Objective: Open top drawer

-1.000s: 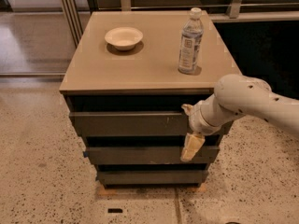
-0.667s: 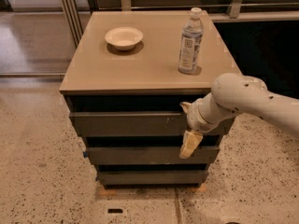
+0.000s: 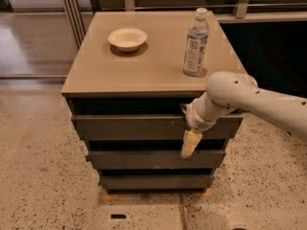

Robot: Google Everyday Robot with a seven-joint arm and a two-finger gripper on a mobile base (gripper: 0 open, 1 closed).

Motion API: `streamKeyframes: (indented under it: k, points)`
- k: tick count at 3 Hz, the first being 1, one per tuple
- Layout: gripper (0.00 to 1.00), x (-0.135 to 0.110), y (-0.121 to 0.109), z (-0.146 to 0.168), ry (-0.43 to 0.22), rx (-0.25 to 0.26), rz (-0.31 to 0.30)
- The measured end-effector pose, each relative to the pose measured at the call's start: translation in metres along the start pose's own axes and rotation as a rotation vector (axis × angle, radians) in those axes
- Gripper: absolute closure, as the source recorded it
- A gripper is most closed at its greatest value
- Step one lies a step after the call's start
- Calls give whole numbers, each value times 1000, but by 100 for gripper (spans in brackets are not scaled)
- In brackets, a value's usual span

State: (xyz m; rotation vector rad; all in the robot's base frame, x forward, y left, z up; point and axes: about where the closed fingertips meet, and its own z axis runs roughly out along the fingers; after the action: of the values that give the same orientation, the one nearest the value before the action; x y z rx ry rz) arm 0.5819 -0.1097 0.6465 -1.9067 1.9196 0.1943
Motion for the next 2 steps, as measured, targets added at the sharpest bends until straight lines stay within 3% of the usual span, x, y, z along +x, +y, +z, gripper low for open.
streamKeyframes:
  k: [2]
  points:
    - [0, 2, 15, 1, 16, -80, 43]
